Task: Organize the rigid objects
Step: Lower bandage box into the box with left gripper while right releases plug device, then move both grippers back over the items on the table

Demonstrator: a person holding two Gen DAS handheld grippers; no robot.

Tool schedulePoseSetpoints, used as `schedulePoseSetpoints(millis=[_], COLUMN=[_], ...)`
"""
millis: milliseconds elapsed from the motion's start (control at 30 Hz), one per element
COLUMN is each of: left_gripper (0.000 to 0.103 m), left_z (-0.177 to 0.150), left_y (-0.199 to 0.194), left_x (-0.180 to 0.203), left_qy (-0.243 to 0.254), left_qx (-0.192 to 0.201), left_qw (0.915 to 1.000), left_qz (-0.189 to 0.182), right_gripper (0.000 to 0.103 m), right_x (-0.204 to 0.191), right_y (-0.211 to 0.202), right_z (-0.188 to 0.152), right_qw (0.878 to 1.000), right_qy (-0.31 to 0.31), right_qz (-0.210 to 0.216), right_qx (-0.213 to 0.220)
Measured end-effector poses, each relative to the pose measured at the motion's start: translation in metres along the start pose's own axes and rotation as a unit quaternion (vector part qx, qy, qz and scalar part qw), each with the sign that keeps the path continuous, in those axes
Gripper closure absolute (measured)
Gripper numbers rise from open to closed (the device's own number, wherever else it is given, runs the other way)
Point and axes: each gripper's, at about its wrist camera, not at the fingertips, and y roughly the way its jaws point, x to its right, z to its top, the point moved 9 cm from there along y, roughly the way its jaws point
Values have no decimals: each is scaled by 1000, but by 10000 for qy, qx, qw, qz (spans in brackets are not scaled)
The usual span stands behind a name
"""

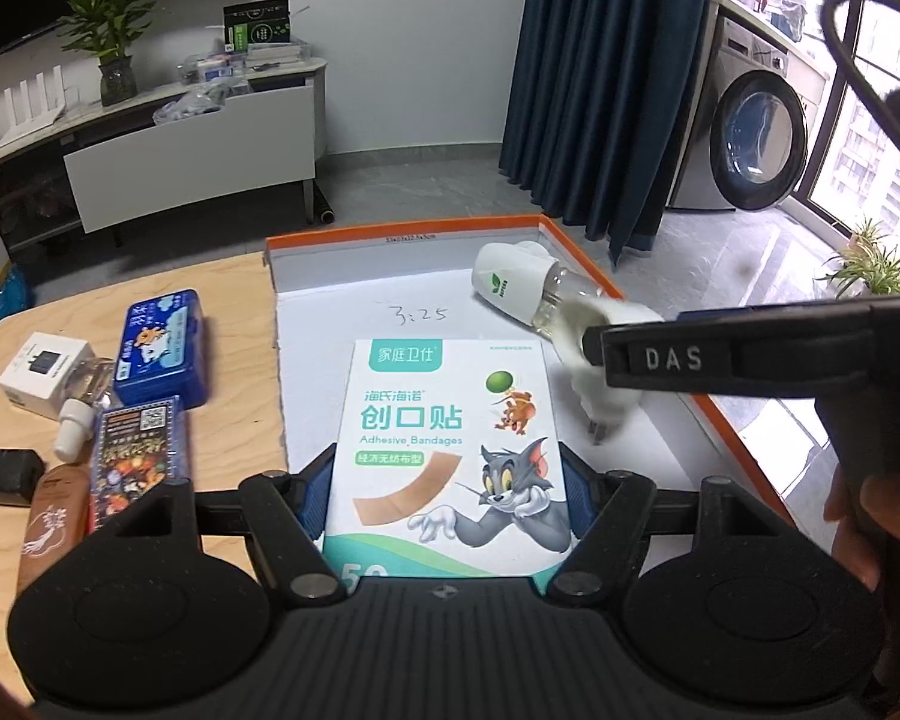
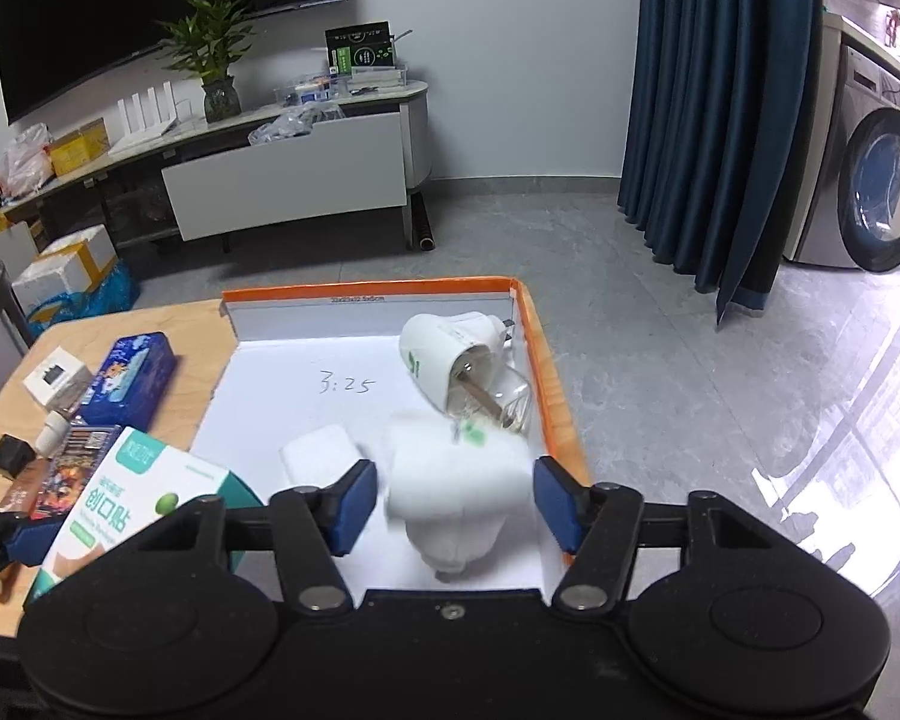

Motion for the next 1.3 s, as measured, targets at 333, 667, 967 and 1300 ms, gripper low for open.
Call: schedulePoseSetpoints(millis=[333,667,967,1300], left_gripper=[28,14,7,7], left_z=[0,-1,1,-9], left_y=[9,-11,-45,-77], left_x=[20,13,-42,-81], left_qy=[76,-3,-427,-711], left_qx=[-52,14,85,131], left_qw=[9992,9997,9974,9926], left_qz=[-401,-261,580,972], right_gripper=[27,22,20,19], right_x=[11,12,-4,-50], right_y=[-18,-52,-70,-87], right_z=[16,13,-1,-13], right_qw=[9991,9976,9978,9983], right_qy=[149,273,350,34], right_qz=[-39,-38,-20,235], right_qx=[392,642,571,524])
